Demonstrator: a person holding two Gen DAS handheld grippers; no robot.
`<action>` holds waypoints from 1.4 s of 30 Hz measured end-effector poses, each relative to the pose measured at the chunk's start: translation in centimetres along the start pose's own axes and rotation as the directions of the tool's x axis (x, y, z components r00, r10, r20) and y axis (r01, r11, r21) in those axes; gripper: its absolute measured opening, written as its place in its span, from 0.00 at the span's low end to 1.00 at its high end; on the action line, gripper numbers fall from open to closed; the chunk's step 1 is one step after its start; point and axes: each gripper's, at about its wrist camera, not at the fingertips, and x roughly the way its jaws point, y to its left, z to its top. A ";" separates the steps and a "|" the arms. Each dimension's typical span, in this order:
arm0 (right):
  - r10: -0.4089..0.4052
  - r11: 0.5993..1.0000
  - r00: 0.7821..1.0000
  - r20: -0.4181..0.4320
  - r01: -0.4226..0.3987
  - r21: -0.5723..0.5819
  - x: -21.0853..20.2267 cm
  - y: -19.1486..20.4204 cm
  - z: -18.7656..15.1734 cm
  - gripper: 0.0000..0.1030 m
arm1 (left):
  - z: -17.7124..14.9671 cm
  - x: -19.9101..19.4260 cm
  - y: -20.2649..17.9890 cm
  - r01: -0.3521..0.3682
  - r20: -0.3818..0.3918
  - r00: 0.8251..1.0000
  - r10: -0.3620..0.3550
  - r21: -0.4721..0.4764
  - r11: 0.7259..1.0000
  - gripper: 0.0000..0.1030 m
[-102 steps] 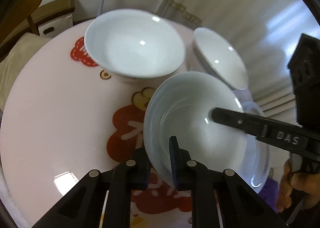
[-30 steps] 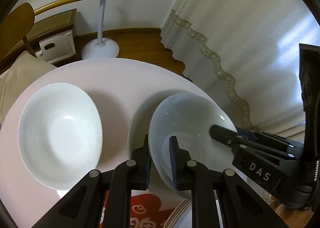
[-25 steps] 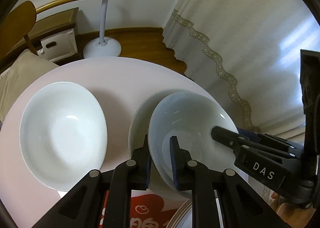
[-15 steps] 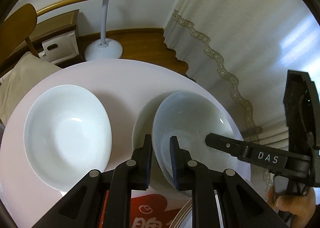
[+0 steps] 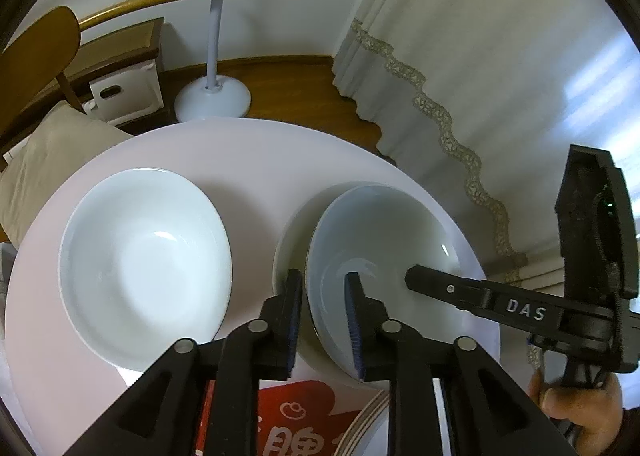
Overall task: Organize plates and bowls
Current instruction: 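Lower the left-held bowl into another bowl and open while the right tool does likewise, then grip another white bowl rim with the left gripper while the right gripper grips a bowl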
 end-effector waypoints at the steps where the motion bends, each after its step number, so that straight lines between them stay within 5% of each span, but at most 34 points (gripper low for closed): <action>1: -0.004 1.000 1.000 0.000 0.004 -0.002 0.0 0.0 0.0 0.13 | 0.0 -0.2 0.1 0.002 0.003 1.000 -0.002 -0.003 1.000 0.22; 8: -0.022 1.000 1.000 0.008 0.022 -0.001 0.1 0.4 0.0 0.13 | -1.0 -3.0 1.1 0.013 0.043 0.999 -0.011 -0.036 0.999 0.32; 25: -0.039 0.998 0.998 0.059 0.036 0.043 -1.3 1.1 -1.2 0.17 | -5.0 -8.5 6.6 -0.030 0.091 0.995 0.042 -0.134 0.990 0.34; 31: -0.099 0.994 0.988 0.118 0.093 0.050 -3.8 1.5 -2.1 0.40 | -5.8 -9.9 9.0 -0.045 0.096 0.993 0.062 -0.171 0.984 0.39; 42: -0.124 0.991 0.959 0.256 0.131 -0.010 -7.4 6.6 -4.9 0.41 | -4.8 -7.8 12.5 -0.086 0.023 0.995 0.093 -0.221 0.972 0.40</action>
